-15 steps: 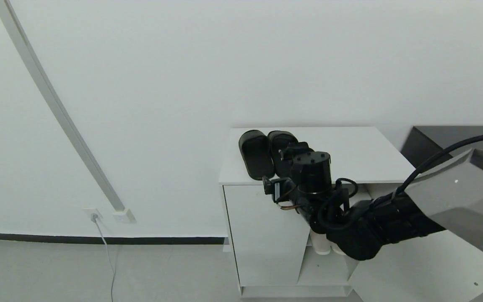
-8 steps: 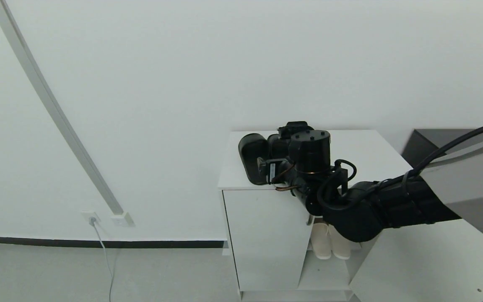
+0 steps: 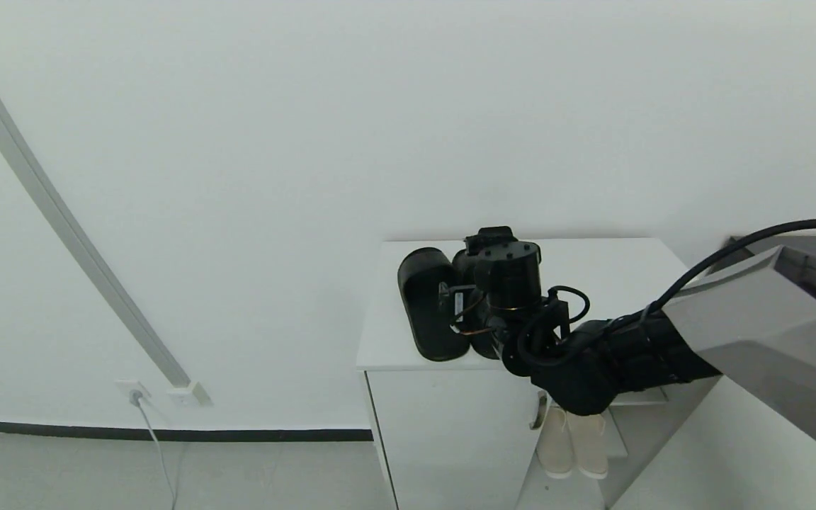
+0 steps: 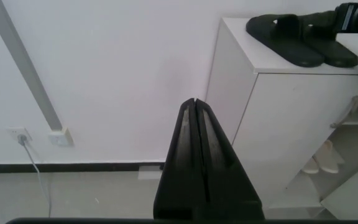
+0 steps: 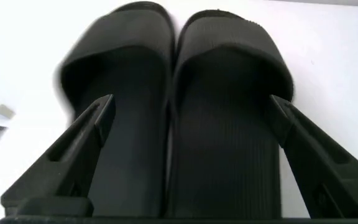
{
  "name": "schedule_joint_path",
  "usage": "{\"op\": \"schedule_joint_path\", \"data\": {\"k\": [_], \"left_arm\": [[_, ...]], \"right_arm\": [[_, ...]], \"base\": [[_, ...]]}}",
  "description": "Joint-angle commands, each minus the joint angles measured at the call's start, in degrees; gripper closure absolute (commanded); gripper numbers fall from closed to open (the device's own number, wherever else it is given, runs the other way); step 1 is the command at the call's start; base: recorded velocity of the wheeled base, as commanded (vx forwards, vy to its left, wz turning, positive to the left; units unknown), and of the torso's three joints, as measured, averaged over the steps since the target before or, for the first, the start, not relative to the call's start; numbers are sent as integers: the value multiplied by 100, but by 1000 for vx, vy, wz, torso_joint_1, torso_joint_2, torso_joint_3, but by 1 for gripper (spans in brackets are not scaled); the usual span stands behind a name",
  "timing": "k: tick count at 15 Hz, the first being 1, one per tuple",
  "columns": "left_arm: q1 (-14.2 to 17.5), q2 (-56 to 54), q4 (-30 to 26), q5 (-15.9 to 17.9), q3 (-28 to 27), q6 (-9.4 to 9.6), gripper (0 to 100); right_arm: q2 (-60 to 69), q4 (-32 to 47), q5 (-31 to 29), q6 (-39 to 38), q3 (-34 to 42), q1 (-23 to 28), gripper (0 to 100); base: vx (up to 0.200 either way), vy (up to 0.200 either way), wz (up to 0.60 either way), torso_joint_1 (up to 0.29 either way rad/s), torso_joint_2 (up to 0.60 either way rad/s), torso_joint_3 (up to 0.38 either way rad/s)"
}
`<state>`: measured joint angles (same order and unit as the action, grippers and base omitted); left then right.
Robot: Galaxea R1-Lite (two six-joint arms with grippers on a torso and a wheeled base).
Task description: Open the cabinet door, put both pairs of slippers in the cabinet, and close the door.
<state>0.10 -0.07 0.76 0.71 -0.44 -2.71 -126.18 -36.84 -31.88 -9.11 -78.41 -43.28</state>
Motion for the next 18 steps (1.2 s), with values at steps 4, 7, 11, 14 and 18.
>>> {"op": "schedule_joint_path", "data": {"k": [4, 7, 11, 14, 18], "left_arm": [[-1, 7, 4, 0, 0, -28, 100], [-1, 7, 4, 0, 0, -37, 100], [-1, 7, 4, 0, 0, -37, 100], [-1, 7, 4, 0, 0, -37, 100], [-1, 7, 4, 0, 0, -37, 100]], "right_arm": [[-697, 160, -3, 58, -790, 47, 0], [-987, 212, -3, 67, -1185, 126, 0], [-1224, 212, 6, 146, -1555, 223, 0], [-1339, 195, 6, 172, -1704, 267, 100], [-1400, 204, 15, 172, -1722, 267, 100]], "base": [[0, 0, 0, 0, 0, 0], [0, 0, 0, 0, 0, 0], [0, 0, 0, 0, 0, 0], [0, 0, 0, 0, 0, 0], [0, 0, 0, 0, 0, 0]]}}
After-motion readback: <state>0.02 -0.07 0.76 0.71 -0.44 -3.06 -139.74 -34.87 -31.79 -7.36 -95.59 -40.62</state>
